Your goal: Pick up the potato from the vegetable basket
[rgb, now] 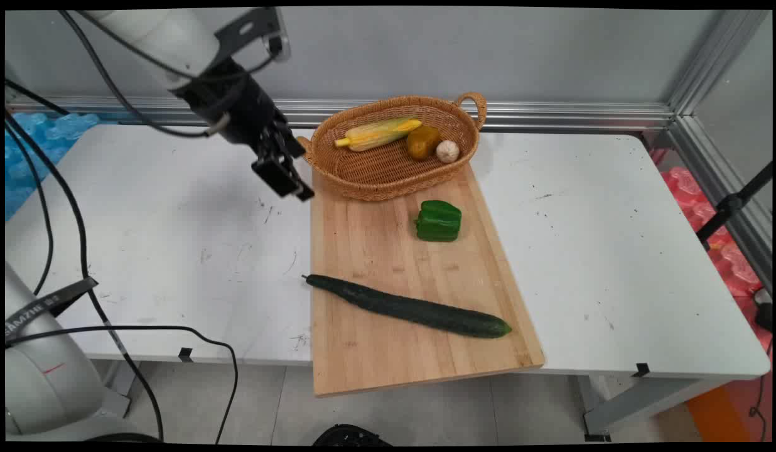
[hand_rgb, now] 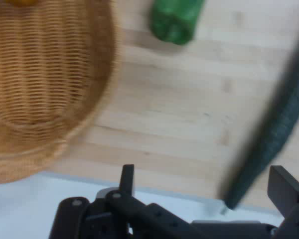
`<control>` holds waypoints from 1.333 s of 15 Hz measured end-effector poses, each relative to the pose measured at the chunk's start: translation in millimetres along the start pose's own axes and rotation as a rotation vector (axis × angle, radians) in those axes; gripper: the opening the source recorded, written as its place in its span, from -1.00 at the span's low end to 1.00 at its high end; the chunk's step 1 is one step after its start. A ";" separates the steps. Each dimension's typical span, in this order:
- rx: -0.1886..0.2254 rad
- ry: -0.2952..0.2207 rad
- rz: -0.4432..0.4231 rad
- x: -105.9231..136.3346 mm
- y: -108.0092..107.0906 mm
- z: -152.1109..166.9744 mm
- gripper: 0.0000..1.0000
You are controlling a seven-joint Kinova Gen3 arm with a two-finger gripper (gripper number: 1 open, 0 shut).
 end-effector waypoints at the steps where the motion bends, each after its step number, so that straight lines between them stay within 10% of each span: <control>1: 0.030 0.014 -0.044 0.8 -6.9 -4.2 1.00; 12: 0.226 0.134 -0.311 48.3 -85.5 28.4 1.00; 20: 0.242 0.151 -0.384 88.7 -130.3 115.6 1.00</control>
